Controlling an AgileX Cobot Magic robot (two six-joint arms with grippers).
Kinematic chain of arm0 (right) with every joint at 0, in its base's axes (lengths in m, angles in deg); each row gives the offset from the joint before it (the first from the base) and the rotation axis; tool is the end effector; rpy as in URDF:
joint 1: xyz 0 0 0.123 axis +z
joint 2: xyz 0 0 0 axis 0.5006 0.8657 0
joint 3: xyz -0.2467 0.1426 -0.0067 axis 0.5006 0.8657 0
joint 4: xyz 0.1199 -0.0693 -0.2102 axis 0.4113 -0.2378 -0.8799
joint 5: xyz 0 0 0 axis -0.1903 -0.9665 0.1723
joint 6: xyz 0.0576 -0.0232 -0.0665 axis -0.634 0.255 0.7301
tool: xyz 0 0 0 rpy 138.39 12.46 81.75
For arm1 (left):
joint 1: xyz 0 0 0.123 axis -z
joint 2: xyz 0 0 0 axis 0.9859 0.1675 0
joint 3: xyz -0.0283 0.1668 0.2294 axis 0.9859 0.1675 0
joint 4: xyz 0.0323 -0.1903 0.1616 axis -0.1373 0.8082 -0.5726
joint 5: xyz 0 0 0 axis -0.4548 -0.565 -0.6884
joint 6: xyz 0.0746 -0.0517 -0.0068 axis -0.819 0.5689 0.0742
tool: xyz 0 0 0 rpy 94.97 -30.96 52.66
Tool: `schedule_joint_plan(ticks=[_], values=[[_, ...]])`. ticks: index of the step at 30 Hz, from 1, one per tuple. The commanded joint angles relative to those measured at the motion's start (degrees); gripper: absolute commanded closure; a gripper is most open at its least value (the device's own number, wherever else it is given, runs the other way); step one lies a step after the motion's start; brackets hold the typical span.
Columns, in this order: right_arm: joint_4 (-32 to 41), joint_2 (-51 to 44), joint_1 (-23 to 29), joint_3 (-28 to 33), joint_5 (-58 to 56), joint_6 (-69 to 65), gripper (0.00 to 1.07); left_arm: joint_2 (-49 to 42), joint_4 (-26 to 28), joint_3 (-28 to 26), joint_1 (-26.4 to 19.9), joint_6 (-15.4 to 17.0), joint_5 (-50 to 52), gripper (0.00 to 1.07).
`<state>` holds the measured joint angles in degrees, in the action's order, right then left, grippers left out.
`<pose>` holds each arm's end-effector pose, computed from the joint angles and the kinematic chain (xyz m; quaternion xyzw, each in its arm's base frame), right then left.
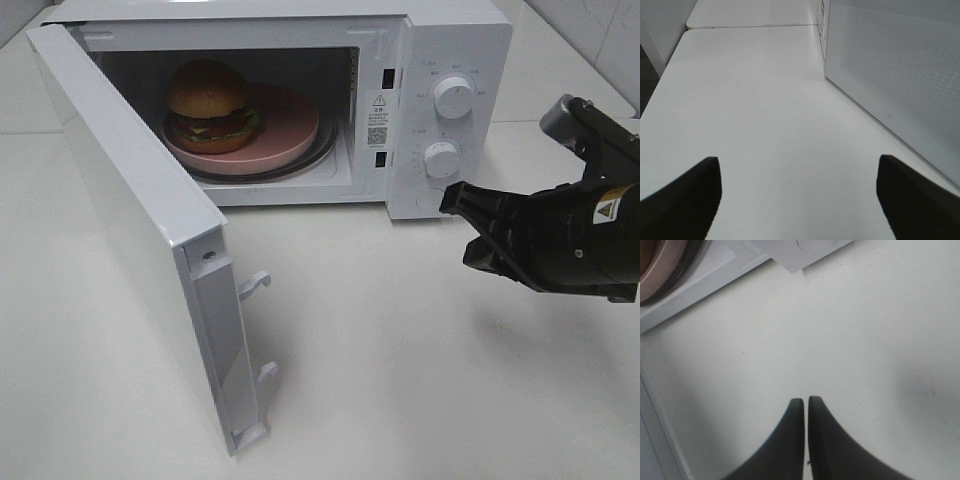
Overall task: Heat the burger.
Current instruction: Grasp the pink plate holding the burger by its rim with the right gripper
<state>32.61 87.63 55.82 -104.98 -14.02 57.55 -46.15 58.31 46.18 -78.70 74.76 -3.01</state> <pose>0.2190 0.1053 0.1861 0.1143 0.9095 0.2152 0.3369 -0.0079 -0.0014 0.2813 0.0324 0.8479 -0.0060 0.5291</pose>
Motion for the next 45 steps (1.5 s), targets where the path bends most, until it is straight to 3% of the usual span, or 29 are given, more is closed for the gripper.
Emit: schedule_joint_plan(ticks=[1,17,31,38,43,44,45], values=[[-0.5,-2.2,-0.3,-0.1,-4.2,4.5,1.04,-0.9,0.3,0.0,-0.3,0.1,-0.2,0.29],[-1.0,-4.0,-0.3,-6.8,-24.5,23.7,1.01,-0.9,0.3,0.0,-0.3,0.1,-0.2,0.29],[-9.9,-4.0,-0.3,-16.1,-36.4,40.5,0.96,-0.9,0.3,0.0,-0.3,0.1,-0.2,0.29],[-11.0,-4.0,-0.3,-16.8,-37.2,60.3,0.83,-0.9,0.3,0.0,-0.3,0.1,-0.2,0.29],[-11.3,-4.0,-0.3,-16.8,-37.7,72.5,0.63,-0.9,0.2,0.0,-0.3,0.1,-0.2,0.29],[-11.3,-4.0,-0.3,-16.8,-37.7,74.5,0.51,-0.9,0.2,0.0,-0.3,0.1,-0.2,0.29],[-11.3,-4.0,-0.3,-16.8,-37.7,74.5,0.51,-0.9,0.2,0.0,-0.3,0.1,-0.2,0.29]])
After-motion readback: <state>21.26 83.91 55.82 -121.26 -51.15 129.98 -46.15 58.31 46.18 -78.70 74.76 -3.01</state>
